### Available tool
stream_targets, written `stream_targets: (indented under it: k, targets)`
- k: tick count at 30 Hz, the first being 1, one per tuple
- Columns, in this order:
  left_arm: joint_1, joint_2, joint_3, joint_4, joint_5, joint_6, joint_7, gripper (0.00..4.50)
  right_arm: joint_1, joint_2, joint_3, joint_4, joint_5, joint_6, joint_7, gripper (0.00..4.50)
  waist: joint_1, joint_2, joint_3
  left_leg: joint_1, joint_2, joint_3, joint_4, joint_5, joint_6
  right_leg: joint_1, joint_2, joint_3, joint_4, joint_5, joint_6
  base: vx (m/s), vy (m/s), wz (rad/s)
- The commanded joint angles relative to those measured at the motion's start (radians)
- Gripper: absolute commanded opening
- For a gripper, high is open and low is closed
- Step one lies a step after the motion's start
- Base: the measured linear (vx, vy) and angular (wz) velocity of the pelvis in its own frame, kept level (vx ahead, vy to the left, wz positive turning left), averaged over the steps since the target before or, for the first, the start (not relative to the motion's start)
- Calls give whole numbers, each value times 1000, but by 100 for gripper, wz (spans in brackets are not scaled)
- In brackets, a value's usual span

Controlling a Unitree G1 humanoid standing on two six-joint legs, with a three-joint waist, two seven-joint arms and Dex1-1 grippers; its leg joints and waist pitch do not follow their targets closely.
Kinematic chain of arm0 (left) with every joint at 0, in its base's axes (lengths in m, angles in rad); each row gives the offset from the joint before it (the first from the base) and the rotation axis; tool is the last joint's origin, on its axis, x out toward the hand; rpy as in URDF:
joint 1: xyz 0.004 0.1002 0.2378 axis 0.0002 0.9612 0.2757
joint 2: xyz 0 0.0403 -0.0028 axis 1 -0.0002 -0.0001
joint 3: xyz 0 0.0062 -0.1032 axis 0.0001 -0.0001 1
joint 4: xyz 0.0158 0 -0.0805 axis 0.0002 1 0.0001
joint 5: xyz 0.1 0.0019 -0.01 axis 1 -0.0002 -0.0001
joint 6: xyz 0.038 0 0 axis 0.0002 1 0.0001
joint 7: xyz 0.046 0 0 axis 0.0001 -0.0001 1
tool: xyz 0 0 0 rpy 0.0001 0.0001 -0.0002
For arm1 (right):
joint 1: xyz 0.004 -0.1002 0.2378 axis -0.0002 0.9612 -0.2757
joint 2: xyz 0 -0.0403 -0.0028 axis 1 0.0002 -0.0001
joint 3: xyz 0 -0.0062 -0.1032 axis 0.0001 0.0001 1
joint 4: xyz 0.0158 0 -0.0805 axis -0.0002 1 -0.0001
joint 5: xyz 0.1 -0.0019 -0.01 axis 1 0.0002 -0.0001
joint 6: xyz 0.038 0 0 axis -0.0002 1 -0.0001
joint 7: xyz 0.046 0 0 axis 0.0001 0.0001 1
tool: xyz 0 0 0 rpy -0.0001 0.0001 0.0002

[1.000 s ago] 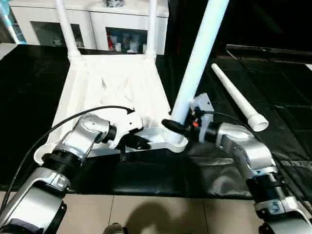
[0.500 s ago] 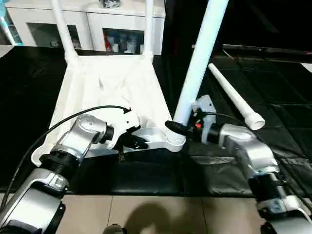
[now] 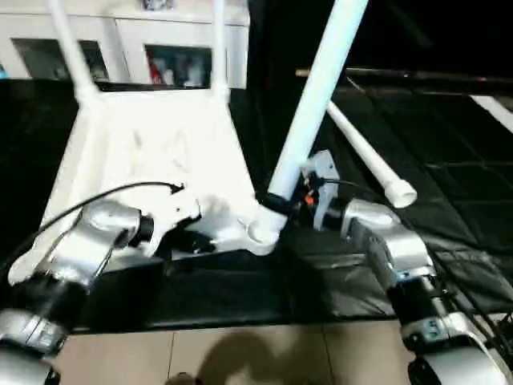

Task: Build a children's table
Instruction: Insert table leg to table base

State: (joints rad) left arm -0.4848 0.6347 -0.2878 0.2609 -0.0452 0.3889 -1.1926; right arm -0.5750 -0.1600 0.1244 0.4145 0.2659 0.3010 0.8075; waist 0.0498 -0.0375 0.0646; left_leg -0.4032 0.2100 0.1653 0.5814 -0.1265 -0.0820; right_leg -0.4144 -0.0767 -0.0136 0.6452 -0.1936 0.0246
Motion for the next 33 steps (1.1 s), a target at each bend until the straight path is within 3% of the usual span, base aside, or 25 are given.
stream_targets:
  k: [1,2,4,9,19,20,33]
  targets:
    - [29,18,11,-12,22,76,52,0,-19,1,-15,2,4,-16,-3,193,12,9,-76,26,7,8,-67,-291,-22,41,-37,15,-75,-153,-227,0,0,0]
    - [37,15,22,-36,24,123,79,0,-21,5,-16,3,6,-17,-6,193,13,14,-75,28,6,9,-66,-296,-21,39,-35,16,-75,-158,-227,0,0,0]
    - [42,-5,39,-70,23,200,134,0,-24,8,-15,5,11,-18,-10,193,13,12,-73,29,5,9,-68,-318,-30,39,-34,16,-78,-186,-221,0,0,0]
    - [38,-51,38,-105,28,239,187,0,-22,10,-17,12,7,-25,-6,193,14,11,-72,29,4,7,-68,-343,-40,37,-34,16,-84,-233,-204,0,0,0]
    - [26,-63,1,-83,-13,81,97,0,-27,-23,4,47,-28,-31,20,193,26,7,-77,27,2,11,-63,-284,-22,40,-32,16,-82,-159,-208,0,0,0]
    - [24,-60,-7,-70,-10,39,83,0,-29,-27,12,62,-42,-37,17,193,29,7,-76,28,3,11,-64,-299,-27,38,-33,16,-83,-181,-203,0,0,0]
    - [-44,-88,-25,82,19,-48,71,0,-57,-29,38,143,-64,-31,68,193,38,4,-76,36,5,8,-68,-370,-48,32,-36,17,-88,-250,-189,0,0,0]
